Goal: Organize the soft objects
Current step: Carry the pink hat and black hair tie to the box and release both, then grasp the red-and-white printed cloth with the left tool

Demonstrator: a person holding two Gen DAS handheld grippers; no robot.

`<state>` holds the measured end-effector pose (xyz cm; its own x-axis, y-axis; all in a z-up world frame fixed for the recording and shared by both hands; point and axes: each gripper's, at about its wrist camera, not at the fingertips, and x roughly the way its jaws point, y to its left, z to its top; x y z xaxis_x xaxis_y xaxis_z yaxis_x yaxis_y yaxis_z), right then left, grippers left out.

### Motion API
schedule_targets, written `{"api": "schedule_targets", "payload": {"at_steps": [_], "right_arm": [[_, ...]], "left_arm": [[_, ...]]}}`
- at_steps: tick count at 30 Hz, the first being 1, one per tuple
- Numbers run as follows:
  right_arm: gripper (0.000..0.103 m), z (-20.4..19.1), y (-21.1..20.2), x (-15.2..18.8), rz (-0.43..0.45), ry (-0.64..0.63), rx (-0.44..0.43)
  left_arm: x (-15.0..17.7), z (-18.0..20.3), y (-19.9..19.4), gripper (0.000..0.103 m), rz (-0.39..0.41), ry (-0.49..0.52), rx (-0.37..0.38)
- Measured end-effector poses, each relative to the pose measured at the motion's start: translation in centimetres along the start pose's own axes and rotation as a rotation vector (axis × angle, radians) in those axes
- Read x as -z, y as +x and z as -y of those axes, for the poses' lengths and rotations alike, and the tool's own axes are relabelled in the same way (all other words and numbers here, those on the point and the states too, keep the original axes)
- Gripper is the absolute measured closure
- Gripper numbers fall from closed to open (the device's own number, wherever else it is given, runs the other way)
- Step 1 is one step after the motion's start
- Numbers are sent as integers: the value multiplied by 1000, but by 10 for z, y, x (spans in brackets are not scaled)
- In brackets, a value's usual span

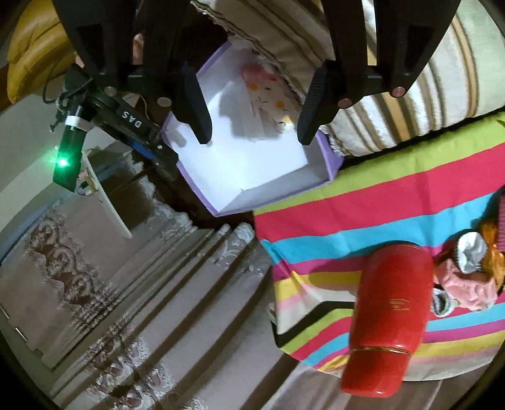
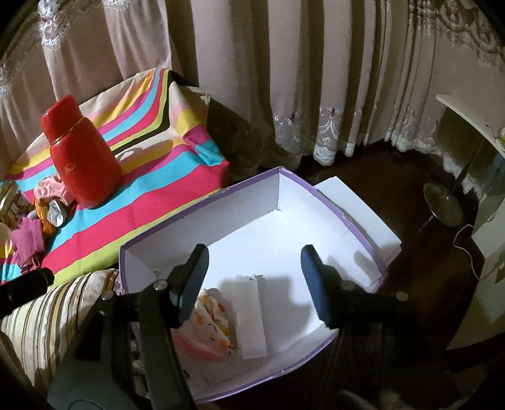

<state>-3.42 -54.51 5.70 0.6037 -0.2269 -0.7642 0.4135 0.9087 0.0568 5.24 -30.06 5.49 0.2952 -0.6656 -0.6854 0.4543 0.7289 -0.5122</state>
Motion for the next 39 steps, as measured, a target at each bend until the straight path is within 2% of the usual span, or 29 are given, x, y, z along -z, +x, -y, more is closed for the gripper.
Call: {"api": "schedule_targets", "payload": {"at_steps": [5, 12, 19, 22, 30, 39], "right_arm": [[33, -10, -3, 0, 1, -32, 10], [22, -35, -14, 0, 33, -107, 8], [22, -75, -21, 6, 20, -199, -141], [22, -95, -23, 14, 16, -243, -191], [22, -140, -17, 25, -31, -313, -255], [22, -191, -6, 31, -70, -397, -292]], "left_arm": [[4, -5, -4, 46, 9, 11, -45], [9, -18, -27, 46, 54, 29, -87], [17, -76, -77, 46, 134, -44, -222], [27, -115, -104, 46, 167, -116, -293], [62, -207, -167, 46, 234, -366, -368], [73, -277, -190, 45, 230, -580, -395]]}}
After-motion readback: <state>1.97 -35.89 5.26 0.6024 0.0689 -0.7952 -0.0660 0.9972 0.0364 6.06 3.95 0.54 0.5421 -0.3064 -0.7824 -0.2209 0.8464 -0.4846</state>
